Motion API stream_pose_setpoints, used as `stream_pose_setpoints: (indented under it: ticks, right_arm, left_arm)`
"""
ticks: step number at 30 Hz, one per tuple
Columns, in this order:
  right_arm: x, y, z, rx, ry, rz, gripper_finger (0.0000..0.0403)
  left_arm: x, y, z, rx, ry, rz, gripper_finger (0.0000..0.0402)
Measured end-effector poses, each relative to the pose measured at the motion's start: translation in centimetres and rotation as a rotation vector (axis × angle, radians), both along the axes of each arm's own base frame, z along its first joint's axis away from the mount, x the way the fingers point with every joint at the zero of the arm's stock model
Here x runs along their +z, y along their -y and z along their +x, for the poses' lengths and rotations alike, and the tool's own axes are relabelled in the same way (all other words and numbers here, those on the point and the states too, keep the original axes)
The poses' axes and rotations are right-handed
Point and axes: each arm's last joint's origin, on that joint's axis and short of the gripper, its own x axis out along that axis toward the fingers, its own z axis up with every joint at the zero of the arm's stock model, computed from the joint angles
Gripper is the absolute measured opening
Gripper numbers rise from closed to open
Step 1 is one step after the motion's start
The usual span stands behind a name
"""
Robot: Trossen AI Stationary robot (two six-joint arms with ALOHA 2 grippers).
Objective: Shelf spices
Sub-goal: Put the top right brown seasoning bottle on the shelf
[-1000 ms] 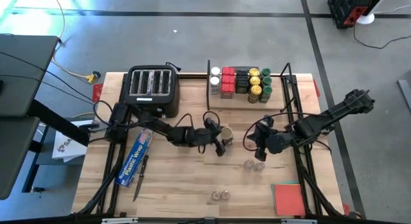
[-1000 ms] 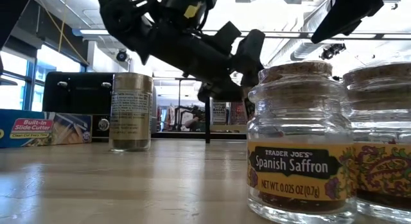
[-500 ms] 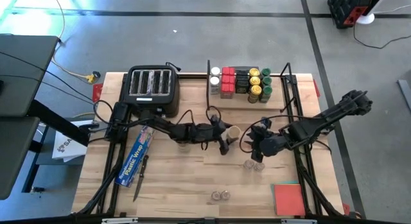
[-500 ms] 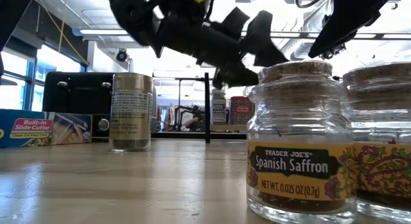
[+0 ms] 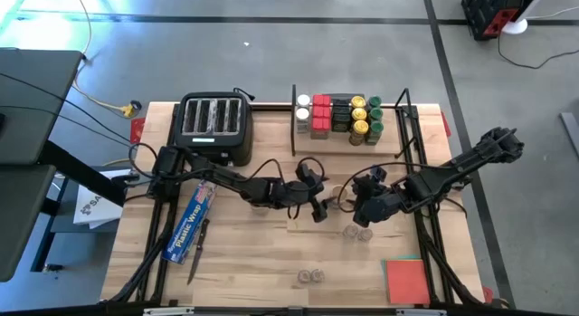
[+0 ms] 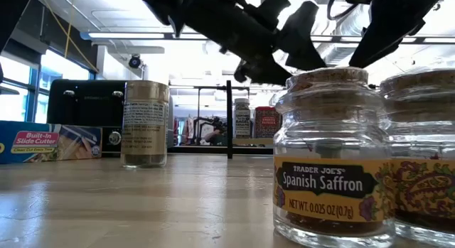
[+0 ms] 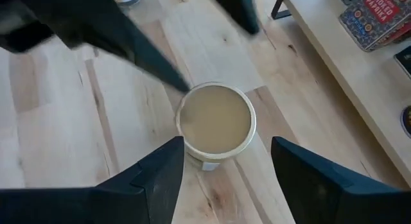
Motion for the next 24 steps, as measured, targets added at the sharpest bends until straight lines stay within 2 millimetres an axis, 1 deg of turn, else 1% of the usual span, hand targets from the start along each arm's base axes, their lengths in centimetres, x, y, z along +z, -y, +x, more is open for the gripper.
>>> stream_pose_setpoints:
  ticks: [3,6,10,13,16,21,24]
  right_arm:
    - [-0.1,-0.2,-0.2,0.020,-0.016,-0.015,0.0229]
    - [-0.3,-0.5,-0.9,0.078,-0.076,-0.082,0.0229]
    - [-0.1,-1.3,-0.9,0.149,-0.047,-0.145,0.0229]
    - [0.1,-1.2,-0.6,0.195,-0.045,-0.170,0.0232]
    - [0.2,-0.6,0.1,0.244,-0.049,-0.148,0.0246]
    - [0.3,0.9,2.0,0.357,-0.024,-0.008,0.0291]
    - [0.0,2.0,3.0,0.429,-0.043,0.040,0.0318]
  left_arm:
    - [1.8,1.1,-0.7,0.035,0.025,0.062,0.0307]
    - [3.9,2.5,-2.0,0.058,0.018,0.109,0.0307]
    - [5.2,4.6,-4.0,0.083,-0.046,0.153,0.0307]
    - [5.7,6.2,-5.4,0.099,-0.077,0.166,0.0307]
    - [5.5,7.7,-6.5,0.119,-0.097,0.166,0.0307]
    - [5.2,9.4,-7.6,0.150,-0.097,0.161,0.0307]
    - [5.0,9.9,-8.0,0.172,-0.099,0.150,0.0307]
